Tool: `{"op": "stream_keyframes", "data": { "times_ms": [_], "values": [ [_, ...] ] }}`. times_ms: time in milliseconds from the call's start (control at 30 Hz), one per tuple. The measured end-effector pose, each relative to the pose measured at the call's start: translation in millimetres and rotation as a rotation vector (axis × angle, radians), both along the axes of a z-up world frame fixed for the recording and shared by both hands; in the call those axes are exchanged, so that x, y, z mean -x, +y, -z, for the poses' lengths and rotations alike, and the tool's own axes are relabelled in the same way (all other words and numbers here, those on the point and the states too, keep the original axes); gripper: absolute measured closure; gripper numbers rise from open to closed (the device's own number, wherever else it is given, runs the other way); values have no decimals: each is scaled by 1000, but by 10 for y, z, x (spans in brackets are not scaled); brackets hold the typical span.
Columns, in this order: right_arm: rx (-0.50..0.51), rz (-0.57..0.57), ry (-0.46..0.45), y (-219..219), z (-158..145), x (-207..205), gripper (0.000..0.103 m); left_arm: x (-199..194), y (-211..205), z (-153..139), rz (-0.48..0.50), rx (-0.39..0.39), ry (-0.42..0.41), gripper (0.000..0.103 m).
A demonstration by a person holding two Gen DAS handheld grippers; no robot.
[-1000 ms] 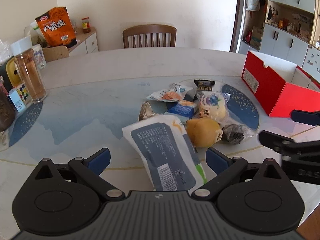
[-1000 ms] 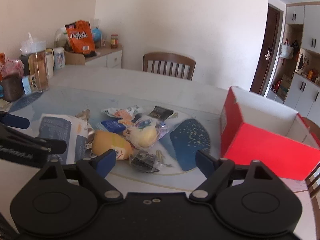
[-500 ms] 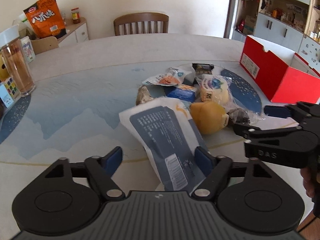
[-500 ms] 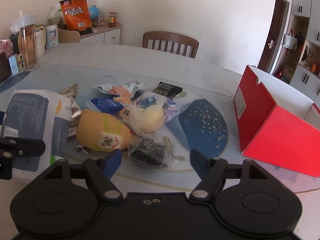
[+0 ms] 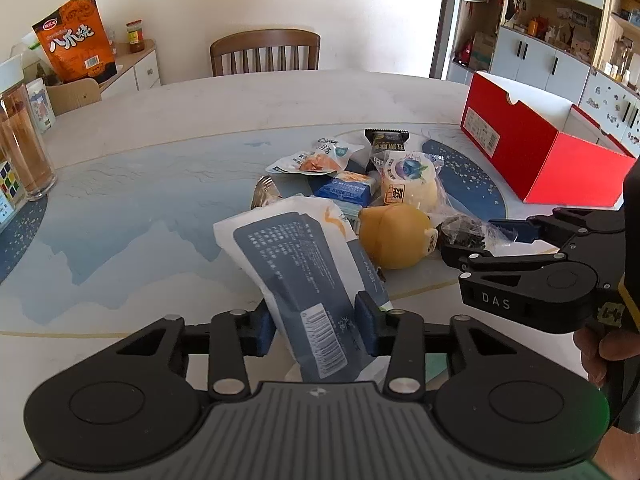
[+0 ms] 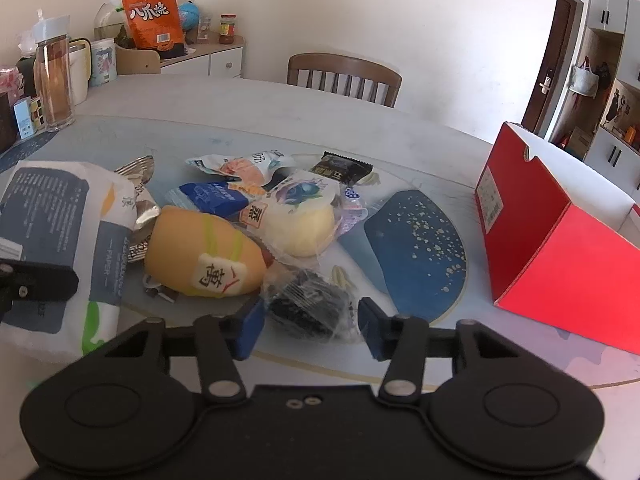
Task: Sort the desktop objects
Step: 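Grasp the white-and-blue printed bag with the left gripper while the right gripper grasps the black-wrapped packet, then carry the printed bag and black packet over the red shoebox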
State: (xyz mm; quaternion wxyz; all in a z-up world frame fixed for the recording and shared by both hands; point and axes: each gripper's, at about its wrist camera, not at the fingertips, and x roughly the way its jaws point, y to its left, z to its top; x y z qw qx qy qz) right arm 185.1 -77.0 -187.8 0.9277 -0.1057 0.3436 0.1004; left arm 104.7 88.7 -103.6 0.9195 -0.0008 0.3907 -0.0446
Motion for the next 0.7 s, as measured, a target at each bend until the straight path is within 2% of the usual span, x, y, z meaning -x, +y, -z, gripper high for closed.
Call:
{"op": "stream_keyframes", "data": {
  "times_ms": [233, 267, 400, 700],
  "values": [
    [-1, -1, 5, -7, -21, 6, 63, -20, 63, -18, -8, 46, 5, 74],
    [0, -1, 4, -12, -27, 8, 65, -27, 77, -25, -8, 58, 6, 79],
    [-1, 2, 6, -50, -61, 12, 70, -45, 100, -50, 10, 82, 5, 86],
    [-11, 25, -1, -123, -186, 51, 73, -89, 172, -103, 41, 135, 11, 91]
  ]
}}
